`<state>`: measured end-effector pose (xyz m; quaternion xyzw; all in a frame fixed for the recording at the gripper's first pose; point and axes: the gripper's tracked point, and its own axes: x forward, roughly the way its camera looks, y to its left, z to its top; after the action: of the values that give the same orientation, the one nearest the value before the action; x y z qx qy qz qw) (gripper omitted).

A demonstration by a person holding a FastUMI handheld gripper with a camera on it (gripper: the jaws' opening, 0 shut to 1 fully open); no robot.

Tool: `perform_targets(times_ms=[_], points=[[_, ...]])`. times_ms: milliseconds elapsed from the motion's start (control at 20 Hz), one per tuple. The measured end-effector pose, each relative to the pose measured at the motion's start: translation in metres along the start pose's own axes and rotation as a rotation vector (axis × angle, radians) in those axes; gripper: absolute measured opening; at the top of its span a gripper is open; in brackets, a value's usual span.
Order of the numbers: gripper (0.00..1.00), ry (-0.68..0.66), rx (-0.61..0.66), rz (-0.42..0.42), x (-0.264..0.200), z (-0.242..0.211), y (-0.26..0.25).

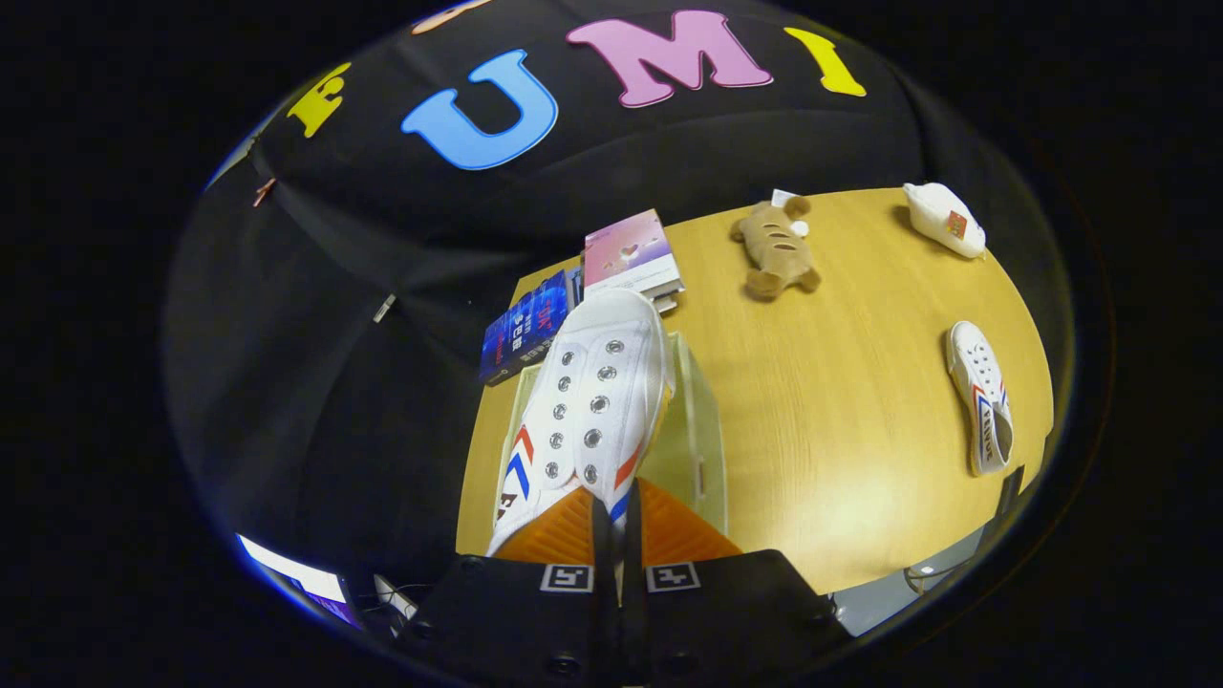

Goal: Open the storage box then place both shoes into the box .Put the left shoe in first, then the right shoe, with the right side of both shoes facing outward in a uniform manner.

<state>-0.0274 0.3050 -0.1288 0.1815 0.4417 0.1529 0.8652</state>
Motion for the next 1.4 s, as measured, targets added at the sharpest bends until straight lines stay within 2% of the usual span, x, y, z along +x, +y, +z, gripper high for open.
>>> perform_targets(times_ms=[300,600,750,800,850,900,950,1050,1150,1300,1400], points=[[0.05,0.09,-0.028,0.006,0.042,-0.036,0.025],[0.05,0.113,-0.016,-0.001,0.069,-0.042,0.035],[0.06,0.124,-0.034,-0.043,0.078,-0.047,0.031],[0.12,0.12,-0.038,-0.029,0.084,-0.047,0.037],[0.32,0.109,-0.037,-0.02,0.086,-0.045,0.041],[0.43,0.098,-0.034,-0.006,0.087,-0.042,0.045],[0.69,0.09,-0.036,0.0,0.085,-0.039,0.046],[0.92,0.066,-0.061,0.008,0.079,-0.033,0.047],[0.99,0.03,-0.09,0.007,0.066,-0.023,0.042],[0.99,-0.028,-0.102,-0.001,0.044,-0.004,0.023],[0.99,-0.075,-0.119,-0.041,0.025,0.012,-0.004]])
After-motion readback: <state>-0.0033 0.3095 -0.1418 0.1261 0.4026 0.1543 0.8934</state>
